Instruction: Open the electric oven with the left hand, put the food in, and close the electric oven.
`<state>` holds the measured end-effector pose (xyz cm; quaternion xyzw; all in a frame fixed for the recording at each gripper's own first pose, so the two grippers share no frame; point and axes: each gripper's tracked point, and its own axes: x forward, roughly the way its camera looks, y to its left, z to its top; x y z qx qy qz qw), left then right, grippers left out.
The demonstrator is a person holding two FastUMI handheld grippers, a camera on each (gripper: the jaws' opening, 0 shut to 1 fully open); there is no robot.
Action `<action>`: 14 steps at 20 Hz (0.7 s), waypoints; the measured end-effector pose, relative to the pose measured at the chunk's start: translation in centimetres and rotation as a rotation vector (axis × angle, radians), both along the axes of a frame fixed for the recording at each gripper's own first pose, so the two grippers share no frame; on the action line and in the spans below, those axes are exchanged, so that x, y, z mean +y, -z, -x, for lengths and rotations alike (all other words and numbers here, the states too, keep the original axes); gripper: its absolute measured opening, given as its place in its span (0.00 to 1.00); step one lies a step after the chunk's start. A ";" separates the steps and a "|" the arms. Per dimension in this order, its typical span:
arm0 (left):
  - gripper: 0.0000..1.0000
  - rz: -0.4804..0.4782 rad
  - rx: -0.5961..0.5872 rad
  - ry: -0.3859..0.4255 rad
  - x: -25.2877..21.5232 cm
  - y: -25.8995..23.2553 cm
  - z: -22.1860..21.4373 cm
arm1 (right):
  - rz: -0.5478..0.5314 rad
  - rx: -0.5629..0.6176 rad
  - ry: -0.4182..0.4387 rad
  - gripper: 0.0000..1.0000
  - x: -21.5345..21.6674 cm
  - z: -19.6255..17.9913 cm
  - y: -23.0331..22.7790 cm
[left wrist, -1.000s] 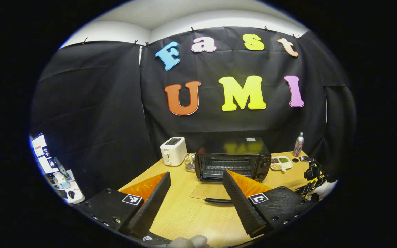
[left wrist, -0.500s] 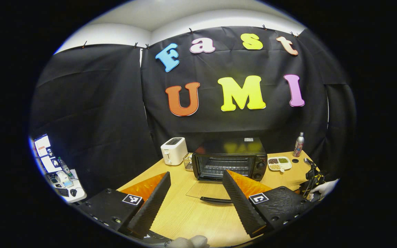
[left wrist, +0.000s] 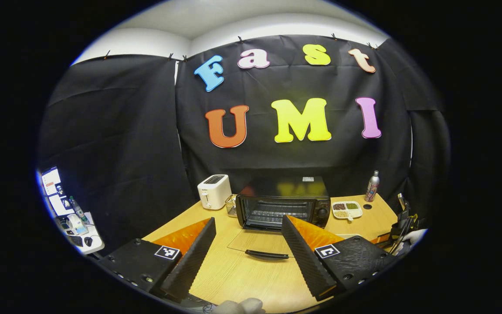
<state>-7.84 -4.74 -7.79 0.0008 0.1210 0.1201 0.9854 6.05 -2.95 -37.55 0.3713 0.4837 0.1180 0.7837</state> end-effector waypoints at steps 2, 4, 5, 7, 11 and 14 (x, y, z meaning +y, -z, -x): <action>0.96 -0.007 0.010 0.025 -0.1 0.4 -0.4 | -0.018 -0.021 0.038 0.00 1.0 0.0 -1.6; 0.97 -0.009 0.017 0.051 0.0 0.6 -0.9 | -0.044 -0.026 0.074 0.00 2.6 -0.1 -2.8; 0.97 -0.016 0.025 0.061 0.3 0.8 -1.1 | -0.058 -0.029 0.099 0.03 3.6 -0.4 -3.2; 0.97 -0.029 0.032 0.090 0.9 0.7 -1.4 | -0.100 -0.031 0.156 0.03 6.1 -1.0 -4.3; 0.97 -0.053 0.043 0.159 2.8 0.9 -1.9 | -0.108 -0.061 0.310 0.04 11.1 -3.6 -4.9; 0.96 -0.041 0.033 0.187 4.9 0.9 -2.4 | -0.154 -0.097 0.386 0.03 15.7 -6.1 -5.0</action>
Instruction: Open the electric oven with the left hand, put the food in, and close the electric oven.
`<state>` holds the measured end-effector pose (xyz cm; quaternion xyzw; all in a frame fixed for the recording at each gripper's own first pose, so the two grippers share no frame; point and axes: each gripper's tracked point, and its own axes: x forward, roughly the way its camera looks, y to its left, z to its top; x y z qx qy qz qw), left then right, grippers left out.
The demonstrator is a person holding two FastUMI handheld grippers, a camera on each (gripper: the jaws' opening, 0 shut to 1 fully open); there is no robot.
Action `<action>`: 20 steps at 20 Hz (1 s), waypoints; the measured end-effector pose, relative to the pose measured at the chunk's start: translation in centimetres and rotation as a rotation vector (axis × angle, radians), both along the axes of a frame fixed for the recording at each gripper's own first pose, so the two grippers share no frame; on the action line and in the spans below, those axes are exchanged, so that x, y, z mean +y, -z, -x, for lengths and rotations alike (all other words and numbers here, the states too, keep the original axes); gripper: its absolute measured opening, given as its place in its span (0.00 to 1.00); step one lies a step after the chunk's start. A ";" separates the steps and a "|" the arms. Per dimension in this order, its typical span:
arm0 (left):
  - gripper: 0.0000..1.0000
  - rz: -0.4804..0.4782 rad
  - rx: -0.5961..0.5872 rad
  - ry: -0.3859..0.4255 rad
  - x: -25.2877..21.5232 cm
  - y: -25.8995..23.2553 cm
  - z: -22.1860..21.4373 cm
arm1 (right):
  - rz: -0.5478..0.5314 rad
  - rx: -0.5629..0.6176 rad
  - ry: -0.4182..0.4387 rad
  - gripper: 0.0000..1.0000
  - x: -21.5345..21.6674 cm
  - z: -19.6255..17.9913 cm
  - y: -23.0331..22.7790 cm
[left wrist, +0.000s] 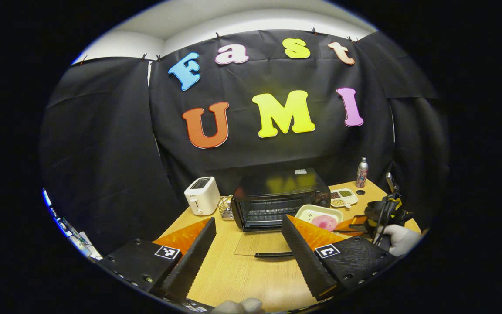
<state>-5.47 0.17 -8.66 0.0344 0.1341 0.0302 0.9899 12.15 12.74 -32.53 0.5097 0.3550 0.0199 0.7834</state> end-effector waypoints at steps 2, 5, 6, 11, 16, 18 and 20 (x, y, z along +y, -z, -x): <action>0.97 0.014 -0.001 -0.001 1.2 0.3 -0.3 | -0.036 -0.003 0.028 0.04 3.3 -1.3 0.4; 0.97 0.012 -0.001 -0.009 2.9 0.7 -0.5 | -0.055 0.014 0.073 0.00 6.6 -3.0 1.5; 0.96 0.007 0.001 -0.015 3.5 0.8 -0.5 | -0.071 0.027 0.100 0.04 7.3 -3.7 1.8; 0.97 0.023 0.010 -0.039 5.1 1.0 -1.4 | -0.067 0.030 0.181 0.00 9.4 -7.1 2.7; 0.96 -0.004 0.022 -0.053 5.9 1.5 -2.3 | -0.111 -0.017 0.227 0.04 10.4 -10.8 2.3; 0.96 -0.005 0.032 -0.064 6.1 2.0 -2.5 | -0.104 -0.035 0.240 0.04 10.0 -12.0 2.3; 0.97 0.003 0.036 -0.075 6.2 2.1 -2.8 | -0.124 -0.057 0.272 0.05 9.4 -13.0 1.9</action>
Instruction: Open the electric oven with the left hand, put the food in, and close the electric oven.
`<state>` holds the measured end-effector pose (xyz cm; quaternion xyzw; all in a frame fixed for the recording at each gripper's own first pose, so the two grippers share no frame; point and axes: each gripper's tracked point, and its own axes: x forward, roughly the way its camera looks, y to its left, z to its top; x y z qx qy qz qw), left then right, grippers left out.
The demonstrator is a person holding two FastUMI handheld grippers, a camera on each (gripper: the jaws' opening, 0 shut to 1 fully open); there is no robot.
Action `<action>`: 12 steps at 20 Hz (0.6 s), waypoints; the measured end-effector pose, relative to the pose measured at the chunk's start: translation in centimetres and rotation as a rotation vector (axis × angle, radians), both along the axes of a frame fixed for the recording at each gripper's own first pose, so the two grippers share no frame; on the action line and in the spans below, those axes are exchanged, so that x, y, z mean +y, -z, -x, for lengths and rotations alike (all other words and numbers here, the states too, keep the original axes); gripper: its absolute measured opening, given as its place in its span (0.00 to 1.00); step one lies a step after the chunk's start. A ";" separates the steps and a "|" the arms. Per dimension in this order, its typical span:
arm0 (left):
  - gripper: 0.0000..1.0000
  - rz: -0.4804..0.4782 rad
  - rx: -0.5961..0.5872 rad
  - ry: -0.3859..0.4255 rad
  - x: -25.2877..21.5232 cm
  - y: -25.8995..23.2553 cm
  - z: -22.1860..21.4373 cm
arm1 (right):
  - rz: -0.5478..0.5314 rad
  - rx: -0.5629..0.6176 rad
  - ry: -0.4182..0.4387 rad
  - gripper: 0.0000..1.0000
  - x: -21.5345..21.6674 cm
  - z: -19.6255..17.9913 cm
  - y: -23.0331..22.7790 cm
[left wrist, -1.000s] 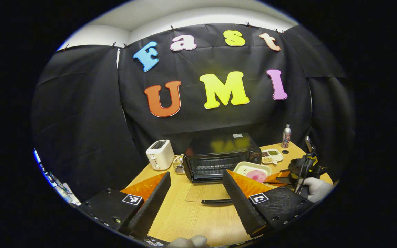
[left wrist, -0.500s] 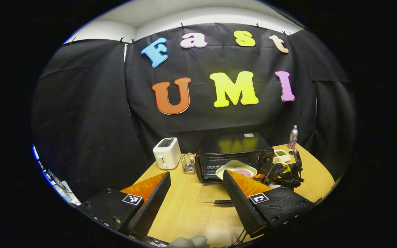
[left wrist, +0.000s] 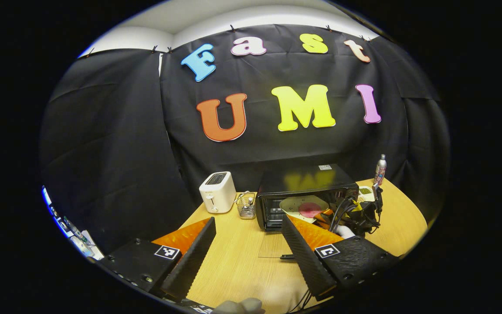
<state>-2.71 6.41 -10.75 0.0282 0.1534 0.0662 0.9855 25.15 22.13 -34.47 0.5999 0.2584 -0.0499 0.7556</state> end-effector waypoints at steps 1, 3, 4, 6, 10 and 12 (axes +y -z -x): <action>0.97 0.004 0.000 -0.005 0.1 0.0 -0.1 | -0.004 -0.024 0.006 0.06 0.0 -0.5 -0.4; 0.97 0.014 0.002 -0.012 0.1 0.0 -0.3 | 0.011 -0.040 -0.027 0.12 0.3 -0.4 -0.9; 0.97 0.019 0.003 -0.013 0.0 0.1 -0.5 | 0.005 -0.052 -0.047 0.10 0.7 -0.7 -1.3; 0.97 0.017 -0.001 -0.013 -0.1 0.0 -0.7 | 0.009 -0.073 -0.061 0.23 0.5 -0.5 -2.0; 0.97 0.010 -0.017 -0.007 0.0 -0.3 -0.6 | 0.153 -0.054 -0.177 0.51 0.1 1.1 -2.5; 0.97 0.013 -0.022 -0.005 0.1 -0.4 -0.6 | 0.244 -0.081 -0.217 0.65 -0.5 2.3 -3.7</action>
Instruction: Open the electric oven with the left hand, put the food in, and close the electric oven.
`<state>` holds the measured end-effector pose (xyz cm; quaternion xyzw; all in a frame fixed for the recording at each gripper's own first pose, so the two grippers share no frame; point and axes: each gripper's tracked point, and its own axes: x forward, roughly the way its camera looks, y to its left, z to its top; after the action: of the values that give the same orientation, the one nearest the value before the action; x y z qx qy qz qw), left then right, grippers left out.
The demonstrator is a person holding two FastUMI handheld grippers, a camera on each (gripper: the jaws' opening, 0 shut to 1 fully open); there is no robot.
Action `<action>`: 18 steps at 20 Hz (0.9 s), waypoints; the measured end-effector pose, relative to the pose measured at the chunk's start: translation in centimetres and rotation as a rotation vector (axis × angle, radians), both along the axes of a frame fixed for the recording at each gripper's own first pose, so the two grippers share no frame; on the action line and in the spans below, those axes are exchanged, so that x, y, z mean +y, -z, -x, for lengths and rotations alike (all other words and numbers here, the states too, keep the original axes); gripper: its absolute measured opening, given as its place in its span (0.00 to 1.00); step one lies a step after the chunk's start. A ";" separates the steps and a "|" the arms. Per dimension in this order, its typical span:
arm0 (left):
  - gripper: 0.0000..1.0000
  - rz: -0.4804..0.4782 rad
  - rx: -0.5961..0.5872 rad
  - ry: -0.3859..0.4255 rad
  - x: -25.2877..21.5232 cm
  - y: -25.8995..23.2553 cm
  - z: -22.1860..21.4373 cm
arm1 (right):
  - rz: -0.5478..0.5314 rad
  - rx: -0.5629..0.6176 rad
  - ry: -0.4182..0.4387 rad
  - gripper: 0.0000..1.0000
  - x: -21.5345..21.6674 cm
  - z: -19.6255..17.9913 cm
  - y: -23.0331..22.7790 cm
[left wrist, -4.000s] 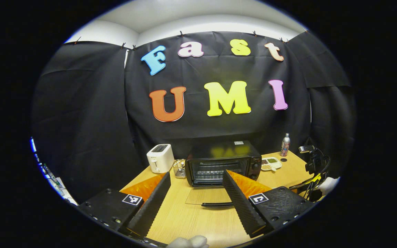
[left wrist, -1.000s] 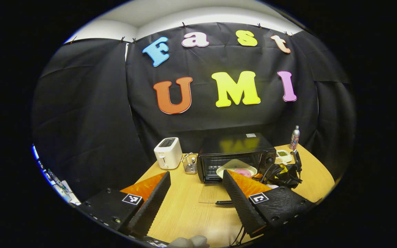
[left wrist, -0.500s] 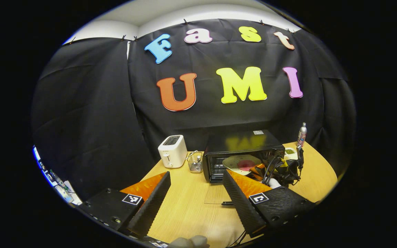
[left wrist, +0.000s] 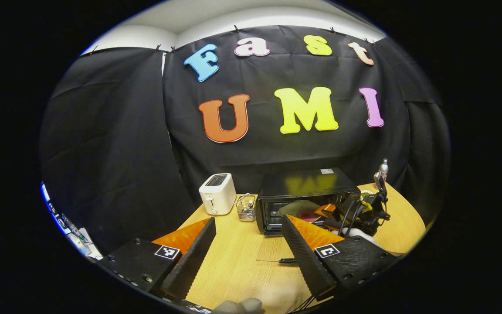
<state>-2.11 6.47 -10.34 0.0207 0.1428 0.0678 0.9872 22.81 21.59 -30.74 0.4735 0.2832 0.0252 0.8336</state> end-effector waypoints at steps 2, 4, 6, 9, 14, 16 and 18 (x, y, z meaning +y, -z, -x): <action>0.97 0.003 -0.006 0.005 0.0 0.1 0.0 | 0.082 -0.035 -0.042 0.90 -0.8 1.6 -1.6; 0.97 0.009 -0.013 0.016 0.0 0.1 0.0 | 0.201 -0.065 -0.079 0.88 -2.0 3.6 -3.3; 0.97 0.007 -0.026 0.034 -0.2 0.1 -0.1 | 0.322 -0.101 -0.105 0.92 -3.6 5.4 -5.0; 0.97 0.014 -0.043 0.066 -0.7 0.3 -0.1 | 0.469 -0.145 -0.117 1.00 -6.5 8.6 -7.6; 0.96 0.054 -0.054 0.124 -1.3 2.2 0.1 | 0.650 -0.166 -0.100 0.95 -11.3 13.5 -10.9; 0.96 0.070 -0.046 0.138 -1.3 3.5 0.2 | 0.731 -0.183 -0.072 0.95 -13.0 15.4 -12.5; 0.97 0.080 -0.032 0.150 -1.2 5.2 0.3 | 0.808 -0.211 -0.055 0.95 -14.4 17.6 -14.0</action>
<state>-2.38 5.26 -15.50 -0.0090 0.1276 -0.0118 0.9917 5.21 7.22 -16.75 0.0955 0.1958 -0.0173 0.9758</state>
